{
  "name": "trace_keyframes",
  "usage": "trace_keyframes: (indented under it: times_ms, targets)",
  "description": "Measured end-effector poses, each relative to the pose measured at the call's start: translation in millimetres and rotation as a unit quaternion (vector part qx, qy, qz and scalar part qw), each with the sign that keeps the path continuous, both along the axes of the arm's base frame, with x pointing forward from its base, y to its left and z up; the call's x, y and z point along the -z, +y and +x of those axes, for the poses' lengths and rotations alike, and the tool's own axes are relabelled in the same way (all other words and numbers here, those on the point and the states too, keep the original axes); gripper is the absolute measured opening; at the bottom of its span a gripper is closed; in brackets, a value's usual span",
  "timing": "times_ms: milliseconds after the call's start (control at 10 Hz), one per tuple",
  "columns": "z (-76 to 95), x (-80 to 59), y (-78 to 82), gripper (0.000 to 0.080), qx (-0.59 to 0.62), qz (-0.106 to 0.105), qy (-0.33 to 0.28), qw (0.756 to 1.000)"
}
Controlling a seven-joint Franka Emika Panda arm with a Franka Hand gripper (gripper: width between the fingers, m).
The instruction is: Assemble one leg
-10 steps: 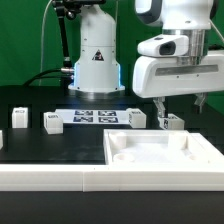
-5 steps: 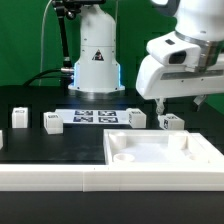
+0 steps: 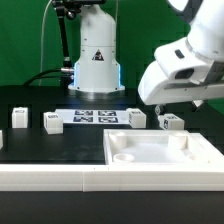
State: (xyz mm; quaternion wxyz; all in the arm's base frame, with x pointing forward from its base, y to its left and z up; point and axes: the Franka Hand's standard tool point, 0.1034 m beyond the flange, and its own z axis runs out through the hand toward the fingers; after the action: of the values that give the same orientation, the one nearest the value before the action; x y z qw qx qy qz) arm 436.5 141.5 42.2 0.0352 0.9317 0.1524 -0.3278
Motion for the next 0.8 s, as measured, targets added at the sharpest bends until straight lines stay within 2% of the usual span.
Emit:
trace_keyframes:
  times_ms: [200, 300, 400, 500, 600, 800]
  targets:
    - [-7.5, 0.5, 0.0, 0.0649, 0.003, -0.027, 0.07, 0.997]
    - [-6.7, 4.9, 0.3, 0.0649, 0.003, -0.036, 0.101, 0.994]
    - [-5.9, 11.0, -0.3, 0.0649, 0.004, -0.038, 0.11, 0.993]
    - [-12.5, 16.6, -2.1, 0.0649, 0.004, -0.042, 0.125, 0.991]
    - [-14.3, 25.6, -2.2, 0.0649, 0.004, -0.039, 0.119, 0.992]
    - [-20.4, 33.3, -1.8, 0.0649, 0.002, -0.038, 0.115, 0.993]
